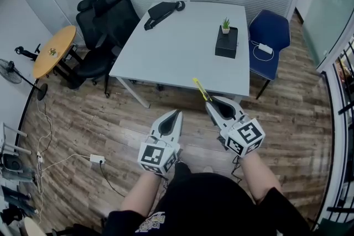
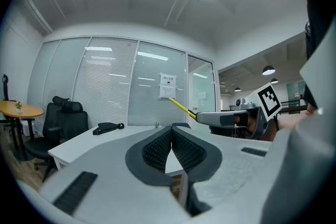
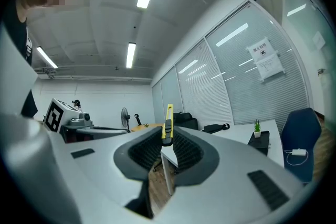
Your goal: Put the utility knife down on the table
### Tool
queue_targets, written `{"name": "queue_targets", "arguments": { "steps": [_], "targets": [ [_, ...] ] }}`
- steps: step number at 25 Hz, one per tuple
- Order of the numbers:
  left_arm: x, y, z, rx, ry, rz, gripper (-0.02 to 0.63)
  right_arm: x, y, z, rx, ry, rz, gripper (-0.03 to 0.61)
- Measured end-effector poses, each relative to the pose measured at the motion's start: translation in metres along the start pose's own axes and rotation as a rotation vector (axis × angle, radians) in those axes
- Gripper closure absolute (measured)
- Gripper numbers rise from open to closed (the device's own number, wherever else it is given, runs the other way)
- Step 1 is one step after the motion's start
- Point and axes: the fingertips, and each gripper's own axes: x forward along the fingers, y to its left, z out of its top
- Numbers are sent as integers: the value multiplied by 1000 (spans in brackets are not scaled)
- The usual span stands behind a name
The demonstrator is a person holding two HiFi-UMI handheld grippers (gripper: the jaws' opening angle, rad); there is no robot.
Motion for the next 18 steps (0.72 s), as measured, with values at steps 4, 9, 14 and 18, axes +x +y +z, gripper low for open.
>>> {"name": "queue_targets", "arguments": {
  "steps": [4, 9, 14, 18],
  "targets": [
    [2, 11, 0, -7, 2, 3, 607, 10, -1, -1, -1, 10, -2, 509],
    [8, 28, -6, -17, 10, -4, 607, 29, -5, -7, 4, 25, -8, 509],
    [13, 53, -9, -35, 17, -10, 607, 57, -6, -12, 11, 48, -10, 509],
    [19, 78, -13, -44, 18, -16, 607, 83, -6, -19, 14, 67, -11, 509]
  ]
}}
